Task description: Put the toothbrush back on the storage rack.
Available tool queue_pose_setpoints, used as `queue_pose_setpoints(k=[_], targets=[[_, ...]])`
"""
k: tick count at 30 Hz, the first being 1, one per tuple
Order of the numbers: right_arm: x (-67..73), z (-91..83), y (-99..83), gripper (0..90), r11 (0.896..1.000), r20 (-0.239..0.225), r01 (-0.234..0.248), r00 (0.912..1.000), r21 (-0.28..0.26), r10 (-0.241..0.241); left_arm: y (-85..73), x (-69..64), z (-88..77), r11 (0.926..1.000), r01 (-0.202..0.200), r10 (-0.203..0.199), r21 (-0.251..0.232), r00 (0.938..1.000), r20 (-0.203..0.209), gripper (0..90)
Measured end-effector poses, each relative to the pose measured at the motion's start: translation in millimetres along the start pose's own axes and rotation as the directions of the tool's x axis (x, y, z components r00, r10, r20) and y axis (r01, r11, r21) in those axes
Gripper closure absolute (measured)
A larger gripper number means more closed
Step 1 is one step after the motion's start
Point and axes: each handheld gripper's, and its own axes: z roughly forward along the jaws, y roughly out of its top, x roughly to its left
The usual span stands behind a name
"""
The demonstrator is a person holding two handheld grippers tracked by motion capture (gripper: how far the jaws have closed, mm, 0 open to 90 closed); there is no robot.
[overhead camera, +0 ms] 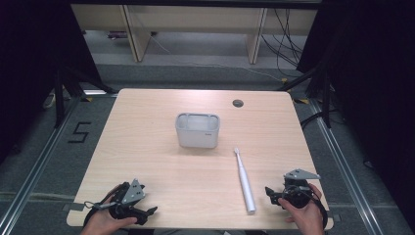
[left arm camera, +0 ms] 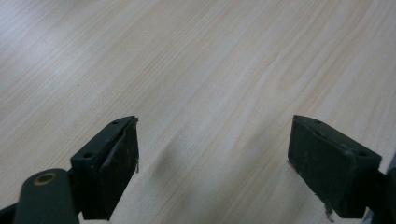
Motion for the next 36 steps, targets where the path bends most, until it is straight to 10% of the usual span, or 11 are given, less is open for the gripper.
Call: queue_pose_setpoints(k=[27,36], targets=[[35.0,3.6,43.0,36.4,0.985,-0.104,0.140,0.9862,0.103,-0.129,-0.4,0.2,1.0,1.0000,0.007,-0.007,0.001,1.0000,-0.001,16.1],[49.2,22.1,55.9,40.3,0.962,-0.149,0.206,0.9722,0.181,-0.180,-0.4,0.7,0.9,1.0000,0.010,-0.010,0.000,0.9999,-0.004,16.1]])
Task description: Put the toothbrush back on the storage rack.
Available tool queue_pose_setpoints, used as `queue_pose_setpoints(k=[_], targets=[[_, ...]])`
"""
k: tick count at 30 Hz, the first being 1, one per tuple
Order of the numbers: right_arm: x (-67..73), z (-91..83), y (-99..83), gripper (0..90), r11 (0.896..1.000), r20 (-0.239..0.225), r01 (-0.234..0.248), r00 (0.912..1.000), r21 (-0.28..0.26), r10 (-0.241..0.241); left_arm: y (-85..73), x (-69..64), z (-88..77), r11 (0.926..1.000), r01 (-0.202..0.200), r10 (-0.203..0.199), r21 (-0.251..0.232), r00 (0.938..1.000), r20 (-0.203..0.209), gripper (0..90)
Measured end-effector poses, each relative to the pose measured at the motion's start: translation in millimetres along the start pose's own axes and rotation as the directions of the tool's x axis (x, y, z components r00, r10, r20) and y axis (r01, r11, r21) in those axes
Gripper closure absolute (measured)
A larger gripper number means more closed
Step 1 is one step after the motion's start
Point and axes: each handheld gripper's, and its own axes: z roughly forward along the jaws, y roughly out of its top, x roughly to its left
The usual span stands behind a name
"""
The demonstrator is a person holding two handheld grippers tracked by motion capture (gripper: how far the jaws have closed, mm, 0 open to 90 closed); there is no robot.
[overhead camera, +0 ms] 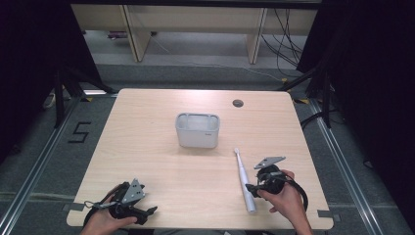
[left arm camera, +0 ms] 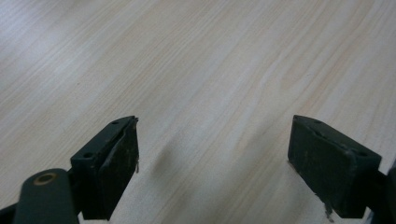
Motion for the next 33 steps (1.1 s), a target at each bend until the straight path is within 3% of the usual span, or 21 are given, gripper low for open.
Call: queue_pose_setpoints(k=[1,2,9,11,12,14,15,16,17,21,23,26,27,28,31,32,33], targets=[[2.3,1.2,2.0,40.9,1.000,-0.007,-0.015,0.9999,0.010,0.015,0.2,0.3,-0.2,1.0000,-0.006,0.006,0.004,1.0000,0.002,16.1],[2.5,3.2,3.4,41.3,1.000,-0.009,0.005,0.9999,0.015,-0.005,0.1,-0.2,-0.2,1.0000,-0.003,0.003,0.001,1.0000,0.003,16.1],[6.7,17.8,13.6,42.4,0.996,-0.018,0.000,0.9998,0.092,0.002,0.1,0.2,-0.3,1.0000,-0.005,0.005,0.002,1.0000,0.004,16.1],[6.5,19.1,14.2,43.1,0.995,-0.020,0.004,0.9998,0.095,-0.002,0.3,0.5,-0.2,1.0000,-0.005,0.005,0.000,1.0000,0.001,16.1],[6.2,21.2,14.8,43.6,0.994,0.002,-0.002,1.0000,0.105,0.001,0.4,0.4,-0.6,1.0000,-0.007,0.007,0.000,1.0000,0.002,16.1],[7.1,22.8,15.9,44.7,0.994,-0.002,0.015,0.9999,0.113,-0.014,0.2,-0.5,-0.5,1.0000,0.002,-0.002,0.001,1.0000,0.005,16.1],[6.4,24.7,16.3,45.2,0.993,-0.035,0.022,0.9992,0.118,-0.018,0.3,0.1,-0.5,1.0000,-0.006,0.006,0.001,1.0000,0.004,16.1],[6.5,24.7,16.4,46.1,0.993,-0.019,0.013,0.9998,0.120,-0.011,0.4,0.3,-0.5,1.0000,-0.006,0.006,0.002,1.0000,0.002,16.1],[6.2,27.1,16.8,48.3,0.992,-0.044,0.006,0.9990,0.124,-0.001,0.5,0.4,-0.6,1.0000,-0.008,0.008,0.001,1.0000,0.002,16.1],[4.9,28.5,17.8,49.8,0.990,-0.043,0.004,0.9991,0.141,0.002,0.4,0.6,-0.6,1.0000,-0.008,0.008,0.002,1.0000,0.002,16.1],[3.2,29.1,18.9,51.2,0.989,-0.034,0.028,0.9992,0.145,-0.023,0.7,0.6,-0.9,0.9999,-0.010,0.010,0.001,0.9999,0.002,16.1],[4.4,29.9,20.1,53.4,0.985,-0.040,0.011,0.9992,0.174,-0.004,0.4,-0.1,-0.3,1.0000,-0.002,0.002,0.001,1.0000,0.006,16.1],[1.3,32.1,21.0,54.0,0.985,-0.050,0.056,0.9976,0.161,-0.049,0.5,0.5,-0.2,1.0000,-0.009,0.009,0.002,1.0000,0.003,16.1],[3.2,31.8,21.2,54.9,0.985,-0.044,0.031,0.9987,0.169,-0.024,0.7,0.5,-0.4,1.0000,-0.008,0.008,0.001,1.0000,0.002,16.1],[1.1,33.4,23.5,57.3,0.979,-0.060,0.071,0.9964,0.189,-0.060,0.5,-0.2,-0.5,1.0000,-0.001,0.001,-0.001,1.0000,0.009,16.1],[2.4,33.0,24.2,57.8,0.976,-0.062,0.047,0.9975,0.213,-0.035,0.6,0.5,-0.2,1.0000,-0.008,0.008,0.001,1.0000,0.005,16.1],[-0.7,34.6,25.3,58.2,0.975,-0.071,0.100,0.9936,0.198,-0.088,0.7,0.8,-0.3,0.9999,-0.010,0.010,0.001,0.9999,0.003,16.1]])
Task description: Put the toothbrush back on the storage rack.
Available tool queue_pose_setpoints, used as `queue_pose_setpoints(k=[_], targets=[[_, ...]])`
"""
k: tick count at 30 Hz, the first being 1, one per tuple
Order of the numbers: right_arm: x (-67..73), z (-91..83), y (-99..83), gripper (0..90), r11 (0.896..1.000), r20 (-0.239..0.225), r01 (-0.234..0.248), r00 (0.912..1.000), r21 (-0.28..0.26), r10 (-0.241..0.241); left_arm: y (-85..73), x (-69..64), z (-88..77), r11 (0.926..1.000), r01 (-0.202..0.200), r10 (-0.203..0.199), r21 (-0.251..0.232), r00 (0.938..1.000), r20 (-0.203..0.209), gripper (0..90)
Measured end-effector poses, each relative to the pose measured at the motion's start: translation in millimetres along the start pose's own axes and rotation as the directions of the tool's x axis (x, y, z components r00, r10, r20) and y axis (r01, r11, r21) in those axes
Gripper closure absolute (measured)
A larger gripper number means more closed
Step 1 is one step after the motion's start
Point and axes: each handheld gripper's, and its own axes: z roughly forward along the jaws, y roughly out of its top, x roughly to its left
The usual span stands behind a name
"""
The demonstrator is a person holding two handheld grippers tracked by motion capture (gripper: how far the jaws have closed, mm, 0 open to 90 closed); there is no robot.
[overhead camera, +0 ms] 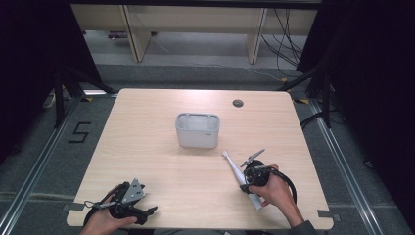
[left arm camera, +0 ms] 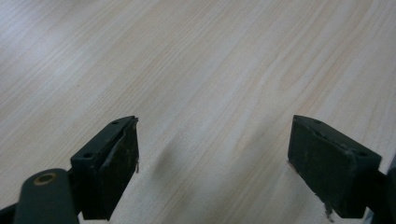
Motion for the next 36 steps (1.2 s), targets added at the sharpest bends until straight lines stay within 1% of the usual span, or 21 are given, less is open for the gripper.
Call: queue_pose_setpoints(k=[1,2,3,4,6,12,13,15,17,18,19,20,21,22,25,26,29,30,32,35,36], targets=[[1.5,-0.2,0.8,58.8,0.999,0.005,-0.034,0.9994,0.024,0.034,0.2,-0.4,-0.2,1.0000,0.003,-0.003,-0.003,1.0000,0.001,16.1],[-0.5,0.7,1.8,59.0,1.000,0.005,-0.004,1.0000,0.022,0.004,0.1,-1.1,-0.7,0.9999,0.012,-0.012,-0.001,0.9999,0.009,16.1],[0.8,1.1,2.8,59.3,0.999,-0.002,-0.025,0.9997,0.049,0.025,0.0,-1.4,-0.6,0.9999,0.014,-0.014,-0.003,0.9999,0.009,16.1],[-1.0,2.3,5.6,59.9,0.998,-0.001,0.004,1.0000,0.065,-0.004,0.0,-0.2,-0.5,1.0000,0.001,-0.001,0.002,1.0000,0.004,16.1],[-0.5,2.6,6.1,60.2,0.998,-0.003,-0.003,1.0000,0.070,0.003,0.2,0.1,-0.2,1.0000,0.000,0.000,0.000,1.0000,0.000,16.1],[-3.9,4.3,13.9,62.6,0.993,-0.019,0.031,0.9994,0.112,-0.029,0.4,0.0,-0.2,1.0000,-0.002,0.002,-0.001,1.0000,0.000,16.1],[-4.9,4.9,16.3,63.1,0.991,-0.015,0.044,0.9990,0.129,-0.042,0.2,-1.1,-0.3,0.9999,0.014,-0.014,-0.003,0.9999,0.010,16.1],[-4.3,4.6,17.1,63.4,0.990,-0.017,0.042,0.9991,0.138,-0.040,0.4,-0.6,-0.2,1.0000,-0.001,0.001,-0.001,1.0000,0.005,16.1],[-5.4,5.8,19.5,63.6,0.987,-0.021,0.057,0.9983,0.152,-0.054,0.2,-1.1,0.3,0.9999,0.014,-0.014,-0.001,0.9999,0.008,16.1],[-3.8,5.7,20.4,63.6,0.985,-0.007,0.027,0.9996,0.169,-0.026,0.4,-1.2,0.1,0.9999,0.013,-0.013,-0.005,0.9999,0.005,16.1],[-5.4,7.2,21.5,63.6,0.986,-0.018,0.055,0.9985,0.160,-0.052,0.7,-0.7,-0.4,1.0000,-0.002,0.002,-0.004,1.0000,0.004,16.1],[-3.2,6.5,22.2,63.4,0.983,-0.020,0.028,0.9995,0.182,-0.024,0.6,-0.9,-0.3,1.0000,-0.001,0.001,-0.004,1.0000,0.005,16.1],[-5.1,7.7,23.1,63.3,0.984,-0.023,0.060,0.9981,0.170,-0.057,0.4,-0.9,0.1,1.0000,0.001,-0.001,-0.003,1.0000,0.006,16.1],[-3.4,7.0,24.0,63.3,0.983,-0.010,0.032,0.9995,0.182,-0.030,0.5,-0.7,0.1,1.0000,0.001,-0.001,-0.002,1.0000,0.007,16.1],[-6.2,9.3,26.2,63.0,0.983,-0.011,0.054,0.9985,0.178,-0.053,0.7,-1.2,0.2,1.0000,0.003,-0.003,-0.008,1.0000,0.007,16.1],[-3.5,8.0,27.1,63.1,0.982,-0.012,0.031,0.9995,0.185,-0.029,0.6,-1.0,0.1,1.0000,-0.001,0.001,-0.003,1.0000,0.009,16.1],[-5.6,9.3,29.1,63.6,0.982,-0.016,0.064,0.9979,0.178,-0.063,0.7,-1.0,0.4,1.0000,0.001,-0.001,-0.005,1.0000,0.006,16.1],[-3.3,9.0,29.5,63.9,0.981,-0.010,0.038,0.9993,0.190,-0.037,0.7,-1.2,0.3,1.0000,0.003,-0.003,-0.008,1.0000,0.007,16.1],[-3.8,10.6,30.9,64.3,0.980,-0.001,0.057,0.9983,0.190,-0.058,0.6,-1.0,0.4,1.0000,0.001,-0.001,-0.004,1.0000,0.009,16.1],[-1.8,10.0,31.4,64.6,0.980,0.003,0.034,0.9994,0.195,-0.035,0.8,-1.1,0.5,1.0000,0.003,-0.003,-0.007,1.0000,0.007,16.1],[-3.1,10.7,32.2,64.8,0.977,0.005,0.059,0.9981,0.203,-0.061,0.8,-1.3,0.4,1.0000,0.003,-0.003,-0.008,1.0000,0.008,16.1]])
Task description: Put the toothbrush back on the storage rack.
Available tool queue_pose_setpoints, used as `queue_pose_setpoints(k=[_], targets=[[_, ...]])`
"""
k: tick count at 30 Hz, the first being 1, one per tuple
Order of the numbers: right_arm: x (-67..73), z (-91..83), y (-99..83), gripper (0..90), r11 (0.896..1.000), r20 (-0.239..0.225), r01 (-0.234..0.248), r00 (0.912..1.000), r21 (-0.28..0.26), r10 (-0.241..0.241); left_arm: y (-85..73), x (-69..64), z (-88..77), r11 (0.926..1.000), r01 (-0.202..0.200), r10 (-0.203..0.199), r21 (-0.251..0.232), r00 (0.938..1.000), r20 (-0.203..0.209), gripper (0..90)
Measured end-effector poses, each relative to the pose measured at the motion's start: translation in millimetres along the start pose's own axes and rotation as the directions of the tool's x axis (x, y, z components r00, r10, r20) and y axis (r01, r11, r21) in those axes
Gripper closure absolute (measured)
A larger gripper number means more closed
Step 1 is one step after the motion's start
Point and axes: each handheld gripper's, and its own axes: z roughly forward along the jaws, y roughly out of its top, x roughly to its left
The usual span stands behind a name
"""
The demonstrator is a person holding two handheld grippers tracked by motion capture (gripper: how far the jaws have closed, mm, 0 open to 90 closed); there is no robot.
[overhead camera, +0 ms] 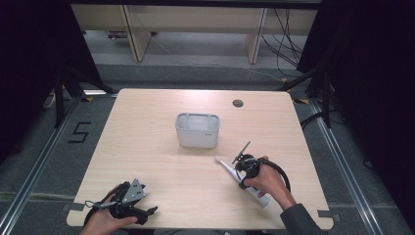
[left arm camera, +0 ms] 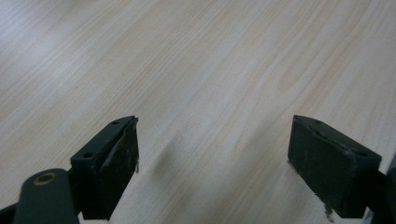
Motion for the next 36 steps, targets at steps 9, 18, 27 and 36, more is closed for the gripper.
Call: queue_pose_setpoints(k=[9,18,27,36], targets=[[1.2,0.4,3.3,66.1,0.999,0.030,0.029,0.9991,0.030,-0.030,0.0,0.0,0.4,1.0000,0.002,-0.002,0.001,1.0000,0.002,16.1],[3.4,0.8,7.4,66.4,0.997,0.035,0.054,0.9978,0.057,-0.056,-0.3,-0.2,0.3,1.0000,0.003,-0.003,0.001,1.0000,-0.002,16.1],[9.3,0.9,10.2,66.6,0.996,0.055,0.054,0.9968,0.075,-0.058,0.0,0.5,-0.1,1.0000,0.008,-0.008,0.003,1.0000,0.002,16.1],[10.2,-2.2,4.7,66.8,0.996,0.040,0.069,0.9966,0.057,-0.072,-0.1,0.6,0.1,1.0000,0.001,-0.001,0.004,1.0000,-0.003,16.1]])
